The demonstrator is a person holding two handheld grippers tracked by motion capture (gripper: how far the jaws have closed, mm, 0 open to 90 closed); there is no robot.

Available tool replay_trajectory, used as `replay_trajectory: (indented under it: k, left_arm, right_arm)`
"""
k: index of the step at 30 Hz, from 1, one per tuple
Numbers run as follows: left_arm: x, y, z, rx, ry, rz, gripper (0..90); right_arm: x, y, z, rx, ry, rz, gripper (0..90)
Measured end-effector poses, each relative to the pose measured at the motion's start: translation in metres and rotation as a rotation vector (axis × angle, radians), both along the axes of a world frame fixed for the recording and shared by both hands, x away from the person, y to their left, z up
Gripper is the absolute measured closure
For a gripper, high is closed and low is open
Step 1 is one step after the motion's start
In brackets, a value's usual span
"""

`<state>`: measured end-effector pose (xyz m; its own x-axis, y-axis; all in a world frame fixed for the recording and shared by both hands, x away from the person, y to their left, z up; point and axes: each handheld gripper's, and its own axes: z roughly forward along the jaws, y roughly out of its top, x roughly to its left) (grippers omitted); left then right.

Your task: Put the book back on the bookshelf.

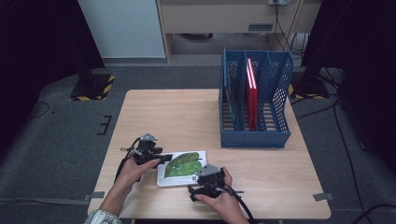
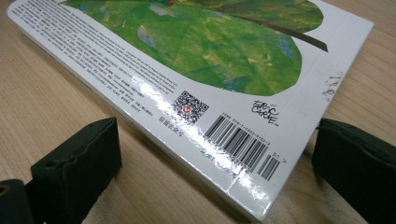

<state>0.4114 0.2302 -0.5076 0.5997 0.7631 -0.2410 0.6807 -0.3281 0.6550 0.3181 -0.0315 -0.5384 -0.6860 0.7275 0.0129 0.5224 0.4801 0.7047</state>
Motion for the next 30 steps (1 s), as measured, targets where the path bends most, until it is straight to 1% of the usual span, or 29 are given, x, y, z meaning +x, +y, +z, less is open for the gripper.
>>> replay_trajectory:
  k: [2,6,9,10,11,12,13,15,16,18,20,22,25,27,30]
  left_arm:
    - [0.0,-0.001,0.001,0.005,-0.001,-0.002,34.0]
    - [-0.001,-0.001,0.004,-0.004,-0.006,0.002,33.4]
    - [-0.001,-0.001,0.006,-0.012,-0.011,0.005,33.3]
    - [-0.001,-0.001,0.007,-0.014,-0.012,0.005,33.3]
    - [-0.001,-0.002,0.009,-0.02,-0.014,0.002,33.4]
    - [-0.001,-0.002,0.01,-0.037,-0.01,-0.01,33.7]
    - [-0.001,-0.004,0.011,-0.07,0.0,-0.025,36.9]
    - [-0.002,-0.007,0.012,-0.074,0.001,-0.033,36.1]
    - [-0.003,-0.011,0.013,-0.03,-0.019,-0.047,35.7]
    - [-0.003,-0.012,0.013,-0.016,-0.023,-0.043,35.0]
    - [-0.003,-0.011,0.012,0.011,-0.034,-0.034,34.0]
    - [-0.003,-0.007,0.011,0.02,-0.035,-0.024,31.9]
    - [-0.004,-0.002,0.007,0.036,-0.032,-0.021,29.5]
    - [-0.005,0.001,0.004,0.034,-0.027,-0.012,27.8]
    - [-0.007,0.006,0.0,0.048,-0.014,-0.011,28.3]
  right_arm:
    - [0.0,0.0,0.0,-0.001,0.0,0.0,1.2]
    - [0.0,0.001,0.0,-0.004,-0.003,0.0,0.4]
    - [0.002,0.003,0.001,-0.013,0.001,-0.014,0.4]
    - [0.002,0.005,0.001,-0.019,-0.005,-0.017,0.4]
    - [0.002,0.005,0.001,-0.025,-0.014,-0.015,0.4]
    - [0.001,0.006,0.002,-0.039,-0.035,-0.007,0.6]
    - [0.0,0.008,0.002,-0.05,-0.048,-0.002,0.7]
    - [0.0,0.009,0.003,-0.059,-0.056,0.0,0.8]
    - [-0.001,0.011,0.003,-0.069,-0.069,-0.001,0.7]
    - [-0.001,0.011,0.003,-0.065,-0.071,0.0,0.6]
    - [0.0,0.01,0.003,-0.058,-0.07,-0.003,0.7]
    - [0.0,0.01,0.002,-0.055,-0.072,-0.002,0.9]
    - [0.0,0.007,0.004,-0.048,-0.056,0.003,3.9]
    - [0.0,0.004,0.005,-0.039,-0.04,0.003,4.9]
    - [0.0,0.001,0.004,-0.031,-0.018,0.0,5.7]
